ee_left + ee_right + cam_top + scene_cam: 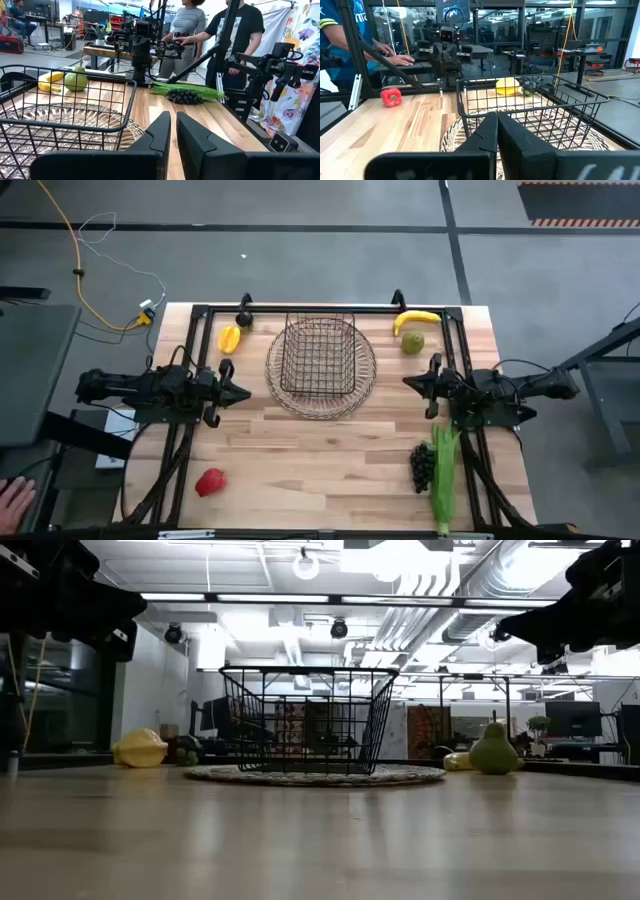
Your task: Build produce basket
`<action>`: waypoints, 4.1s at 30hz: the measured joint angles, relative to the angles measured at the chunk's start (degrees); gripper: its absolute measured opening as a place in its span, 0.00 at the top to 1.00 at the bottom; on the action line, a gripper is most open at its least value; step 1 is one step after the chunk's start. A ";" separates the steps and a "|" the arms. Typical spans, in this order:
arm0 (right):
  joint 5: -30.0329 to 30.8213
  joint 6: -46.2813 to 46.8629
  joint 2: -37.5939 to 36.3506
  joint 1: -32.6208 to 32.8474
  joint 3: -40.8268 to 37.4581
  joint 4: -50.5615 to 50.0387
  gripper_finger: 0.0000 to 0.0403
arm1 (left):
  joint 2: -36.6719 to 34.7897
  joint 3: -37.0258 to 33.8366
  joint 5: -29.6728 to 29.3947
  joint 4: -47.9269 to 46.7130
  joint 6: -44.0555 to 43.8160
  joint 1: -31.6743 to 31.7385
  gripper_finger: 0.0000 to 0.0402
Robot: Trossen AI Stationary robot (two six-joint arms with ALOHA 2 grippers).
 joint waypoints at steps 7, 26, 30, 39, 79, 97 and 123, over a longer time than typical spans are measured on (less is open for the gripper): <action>0.00 0.00 -0.02 0.00 -0.02 0.02 1.00 | 0.01 0.00 0.01 0.00 0.00 0.00 0.95; 0.00 0.02 0.00 0.00 -0.02 0.02 1.00 | 0.01 0.00 0.01 0.00 0.00 0.01 0.95; 0.00 0.02 -0.01 0.00 -0.01 0.01 1.00 | 0.02 0.00 0.01 0.00 0.00 0.00 0.95; -0.01 0.02 0.00 0.00 -0.02 0.01 1.00 | 0.02 0.00 0.00 0.00 0.00 0.00 0.95; -0.01 0.02 -0.01 0.00 -0.02 0.02 1.00 | 0.02 0.00 0.00 0.01 0.00 0.00 0.95; -0.01 0.01 -0.01 -0.01 -0.01 0.01 1.00 | 0.93 1.87 -16.02 39.78 -4.98 0.02 0.95; -0.02 0.02 -0.01 -0.02 -0.01 0.00 1.00 | 41.07 58.99 -35.80 -47.36 -12.24 14.29 0.49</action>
